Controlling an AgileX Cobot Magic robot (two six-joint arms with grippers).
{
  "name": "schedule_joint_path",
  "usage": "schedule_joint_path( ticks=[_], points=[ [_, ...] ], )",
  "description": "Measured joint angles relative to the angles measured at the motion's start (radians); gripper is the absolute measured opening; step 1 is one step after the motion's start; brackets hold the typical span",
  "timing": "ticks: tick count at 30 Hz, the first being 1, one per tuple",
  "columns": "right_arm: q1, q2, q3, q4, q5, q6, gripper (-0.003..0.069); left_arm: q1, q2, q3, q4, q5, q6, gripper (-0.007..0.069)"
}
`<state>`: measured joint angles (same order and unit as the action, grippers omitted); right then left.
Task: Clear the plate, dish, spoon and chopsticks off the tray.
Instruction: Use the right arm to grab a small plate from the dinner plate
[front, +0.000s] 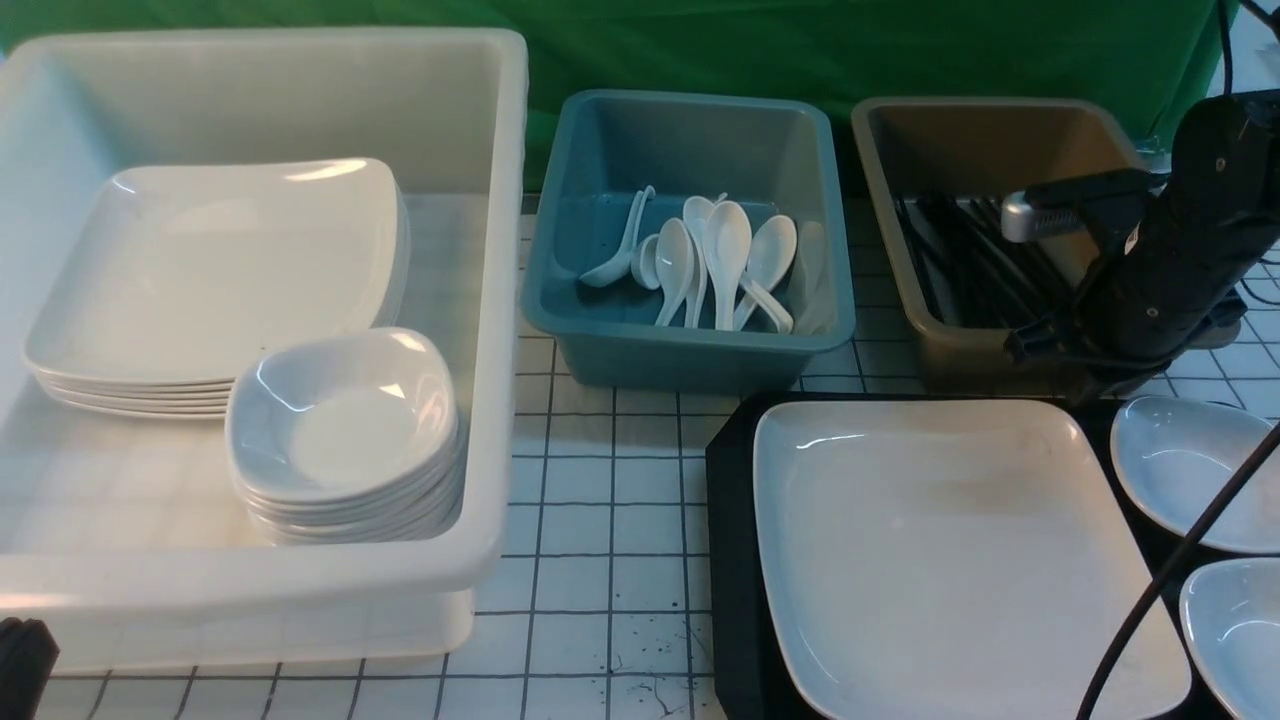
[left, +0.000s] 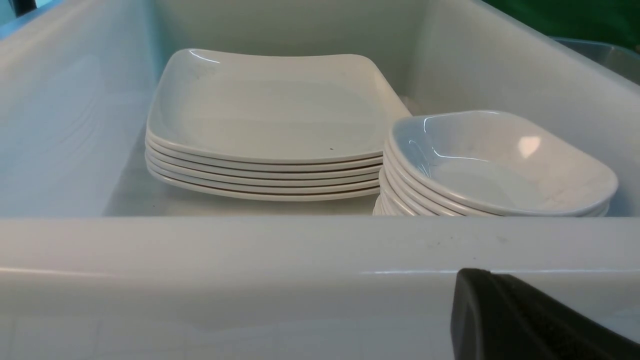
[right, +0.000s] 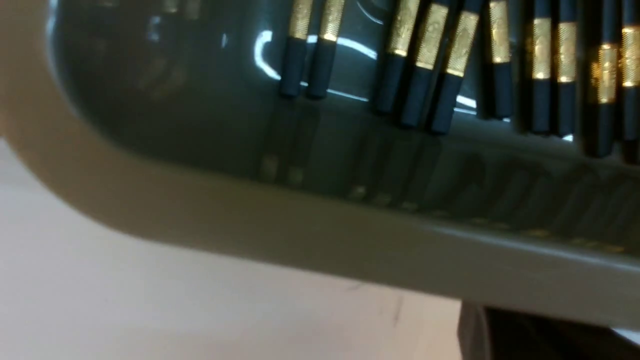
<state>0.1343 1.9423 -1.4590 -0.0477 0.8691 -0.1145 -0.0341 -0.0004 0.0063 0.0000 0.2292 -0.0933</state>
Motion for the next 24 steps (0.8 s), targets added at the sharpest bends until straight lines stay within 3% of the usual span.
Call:
schedule_joint_path(
  ticks=[14,24],
  points=[
    [-0.002,-0.389,-0.014,0.001,0.312,-0.019,0.0001,0.000,0.000,0.000,0.005,0.000,0.000,0.0005],
    [-0.002,-0.735,0.202,0.003,0.315,0.004,0.0014,0.000,0.000,0.000,0.000,0.000,0.000,0.0005]
  ],
)
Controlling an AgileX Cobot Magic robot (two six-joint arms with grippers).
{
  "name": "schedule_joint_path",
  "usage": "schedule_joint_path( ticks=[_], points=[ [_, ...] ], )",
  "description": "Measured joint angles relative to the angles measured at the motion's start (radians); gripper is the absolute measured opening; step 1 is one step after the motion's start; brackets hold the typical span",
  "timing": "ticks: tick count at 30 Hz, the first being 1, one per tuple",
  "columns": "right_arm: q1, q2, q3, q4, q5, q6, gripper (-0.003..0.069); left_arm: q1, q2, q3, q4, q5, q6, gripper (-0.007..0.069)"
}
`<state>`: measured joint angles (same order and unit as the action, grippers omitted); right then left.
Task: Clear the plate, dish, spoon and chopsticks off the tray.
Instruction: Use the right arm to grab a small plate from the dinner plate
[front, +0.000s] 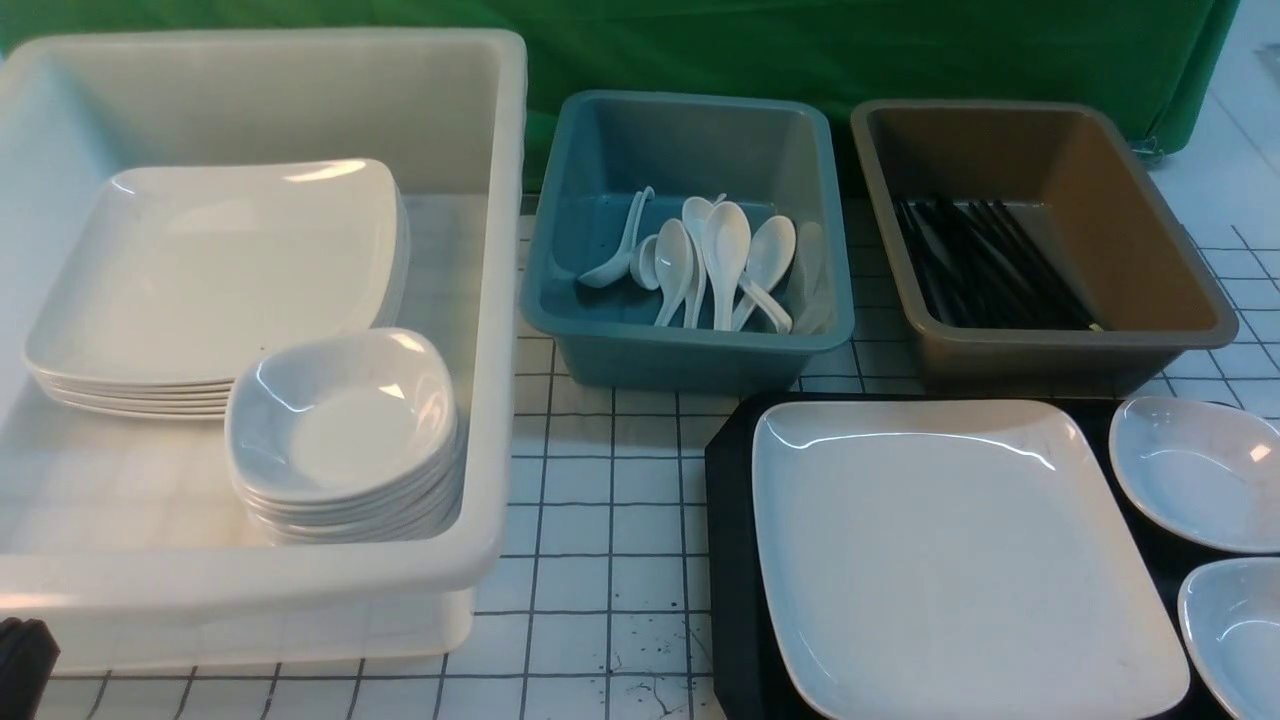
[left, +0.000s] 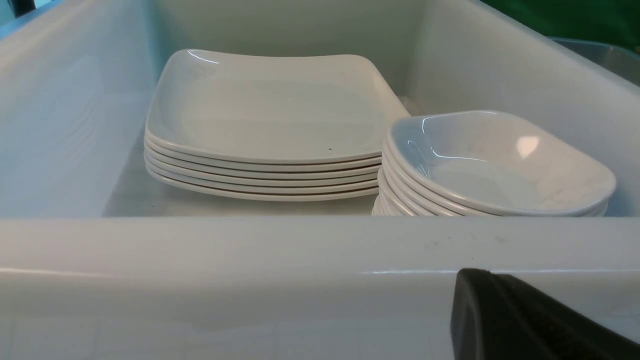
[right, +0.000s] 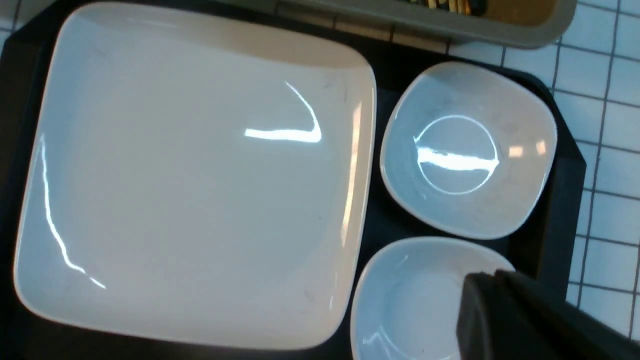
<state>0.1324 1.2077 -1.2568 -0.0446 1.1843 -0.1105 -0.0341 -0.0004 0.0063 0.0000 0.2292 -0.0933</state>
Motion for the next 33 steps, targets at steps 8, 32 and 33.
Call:
schedule_joint_path(
  ticks=[8,32,33],
  points=[
    [0.000,-0.206,0.241,0.000,-0.082,0.004,0.0025,0.000,0.000,0.000,0.005,0.000,0.000,0.0005],
    [-0.001,-0.292,0.340,0.000,-0.159,0.031,0.0050,0.000,0.000,0.000,0.005,0.000,0.000,0.0005],
    [-0.001,-0.292,0.340,0.000,-0.159,0.032,0.0050,0.000,0.000,0.000,0.005,0.000,0.000,0.0005]
  ],
)
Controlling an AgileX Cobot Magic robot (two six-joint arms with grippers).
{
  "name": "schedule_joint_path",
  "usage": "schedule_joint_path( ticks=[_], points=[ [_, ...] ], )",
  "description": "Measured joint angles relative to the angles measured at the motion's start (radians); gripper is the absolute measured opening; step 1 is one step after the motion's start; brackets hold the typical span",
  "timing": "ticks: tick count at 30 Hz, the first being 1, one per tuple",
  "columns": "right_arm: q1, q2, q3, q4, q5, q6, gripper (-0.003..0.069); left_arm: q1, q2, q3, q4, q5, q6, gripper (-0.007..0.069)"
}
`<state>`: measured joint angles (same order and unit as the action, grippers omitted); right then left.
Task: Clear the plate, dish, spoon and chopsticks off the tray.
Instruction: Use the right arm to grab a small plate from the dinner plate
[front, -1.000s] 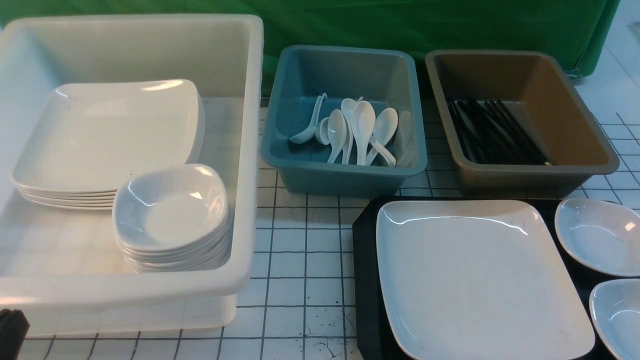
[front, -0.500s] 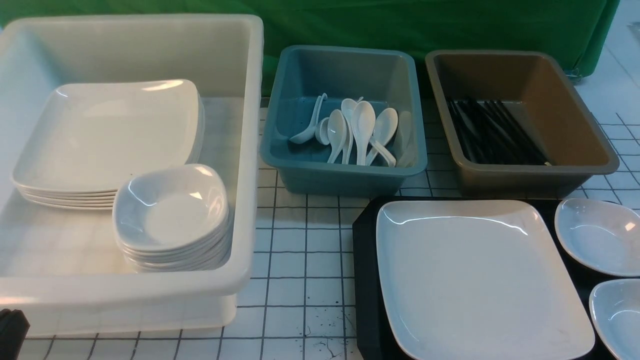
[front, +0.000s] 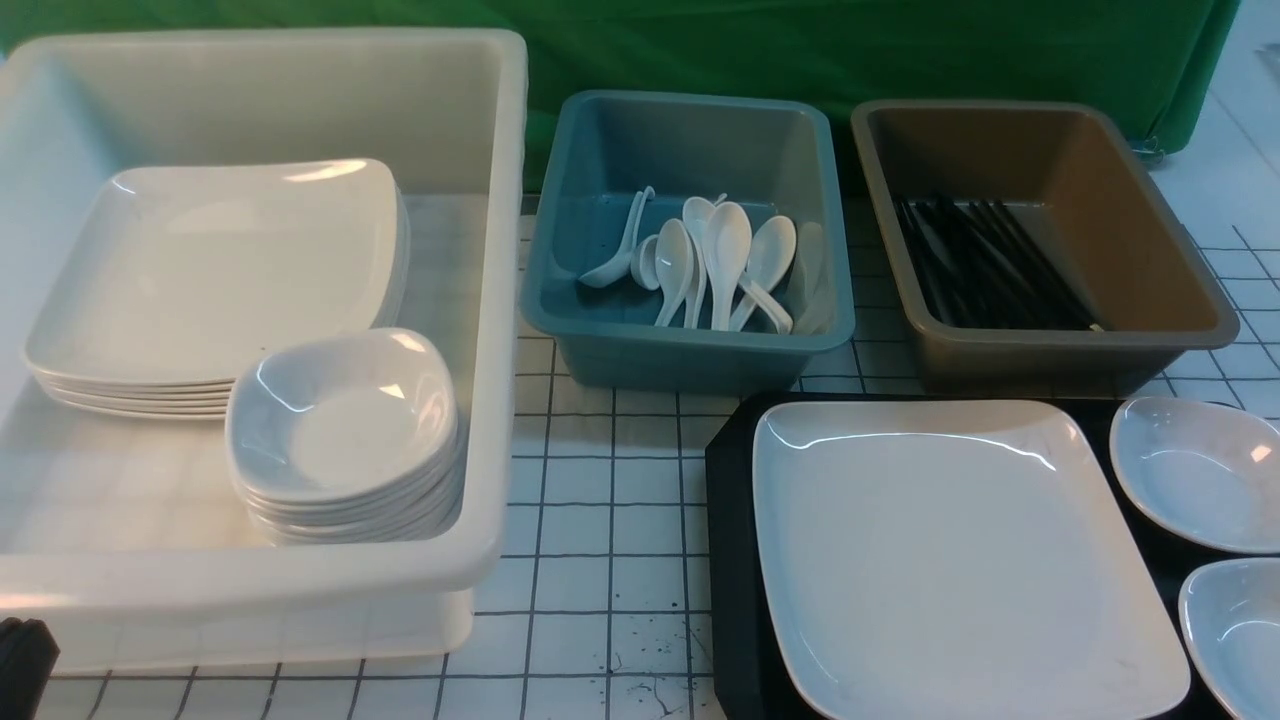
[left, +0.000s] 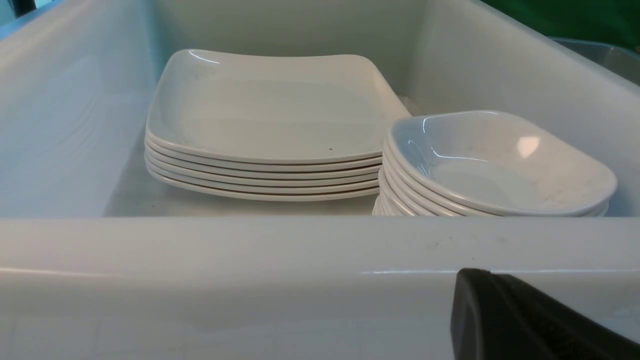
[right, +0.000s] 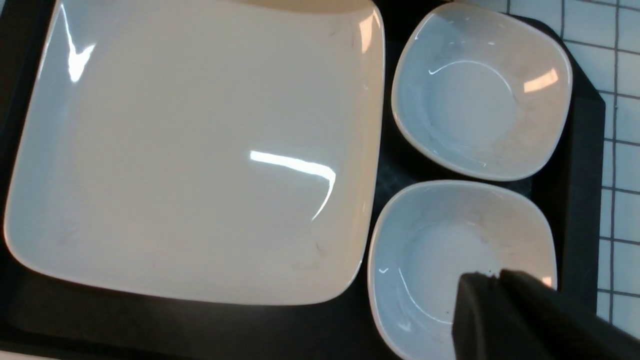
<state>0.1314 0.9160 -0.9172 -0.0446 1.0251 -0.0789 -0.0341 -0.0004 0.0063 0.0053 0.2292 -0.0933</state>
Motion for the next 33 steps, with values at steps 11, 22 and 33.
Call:
schedule_joint_path(
  ticks=[11,22,33],
  points=[
    [0.000,0.000,0.000,0.000,-0.007,0.005,0.0051,0.000,0.000,0.000,-0.005,0.000,0.000,0.0005],
    [0.000,0.000,0.000,0.000,-0.011,0.007,0.0062,0.000,0.000,0.000,0.000,0.000,0.000,0.0005],
    [0.000,0.000,0.000,0.000,-0.018,0.009,0.0073,0.000,0.000,0.000,-0.005,0.000,0.000,0.0005]
  ],
)
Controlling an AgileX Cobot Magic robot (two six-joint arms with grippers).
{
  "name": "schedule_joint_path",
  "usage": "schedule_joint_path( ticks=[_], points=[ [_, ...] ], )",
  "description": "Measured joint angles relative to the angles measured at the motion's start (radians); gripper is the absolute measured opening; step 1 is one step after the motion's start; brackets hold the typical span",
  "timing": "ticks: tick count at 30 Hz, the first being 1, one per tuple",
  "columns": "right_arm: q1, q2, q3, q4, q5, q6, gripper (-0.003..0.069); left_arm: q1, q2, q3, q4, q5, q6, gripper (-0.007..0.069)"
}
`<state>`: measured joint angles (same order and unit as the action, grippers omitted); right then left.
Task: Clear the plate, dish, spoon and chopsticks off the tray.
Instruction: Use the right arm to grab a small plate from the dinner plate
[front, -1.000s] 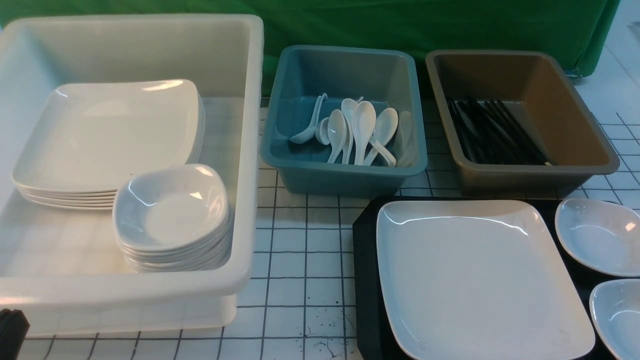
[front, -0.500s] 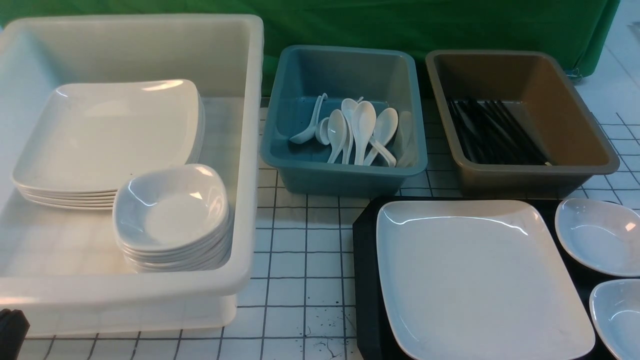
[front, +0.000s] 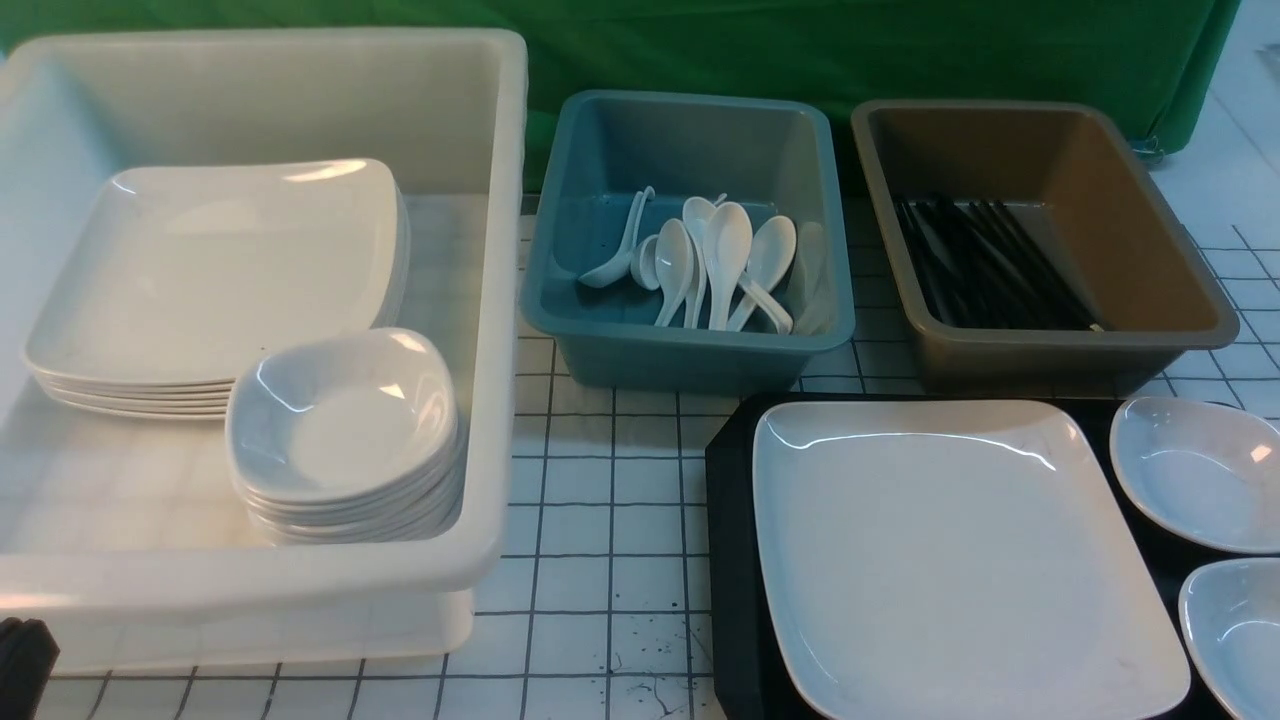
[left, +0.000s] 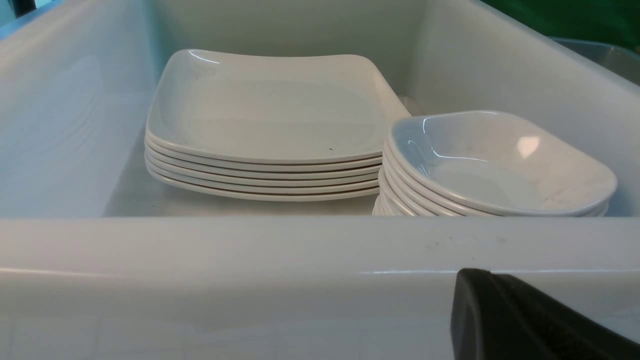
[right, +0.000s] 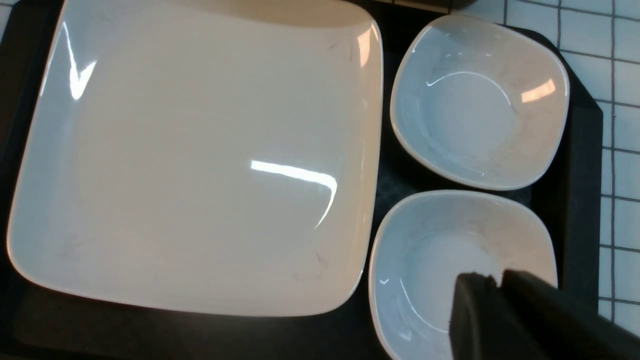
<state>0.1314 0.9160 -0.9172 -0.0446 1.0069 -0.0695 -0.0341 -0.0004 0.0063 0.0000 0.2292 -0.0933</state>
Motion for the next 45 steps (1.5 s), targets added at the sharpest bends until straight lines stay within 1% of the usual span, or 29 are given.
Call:
schedule_joint_path(
  ticks=[16,29,45],
  points=[
    [0.000,0.000,0.000,0.000,-0.001,0.013,0.0092,0.000,0.000,0.000,0.000,0.000,0.000,0.0005],
    [0.000,0.000,0.000,0.000,-0.003,0.015,0.0122,0.000,0.000,0.000,0.000,0.000,0.000,0.0005],
    [0.000,0.000,0.005,0.002,0.000,0.015,0.0125,0.000,0.000,0.000,0.005,0.000,0.000,0.0005]
  ],
)
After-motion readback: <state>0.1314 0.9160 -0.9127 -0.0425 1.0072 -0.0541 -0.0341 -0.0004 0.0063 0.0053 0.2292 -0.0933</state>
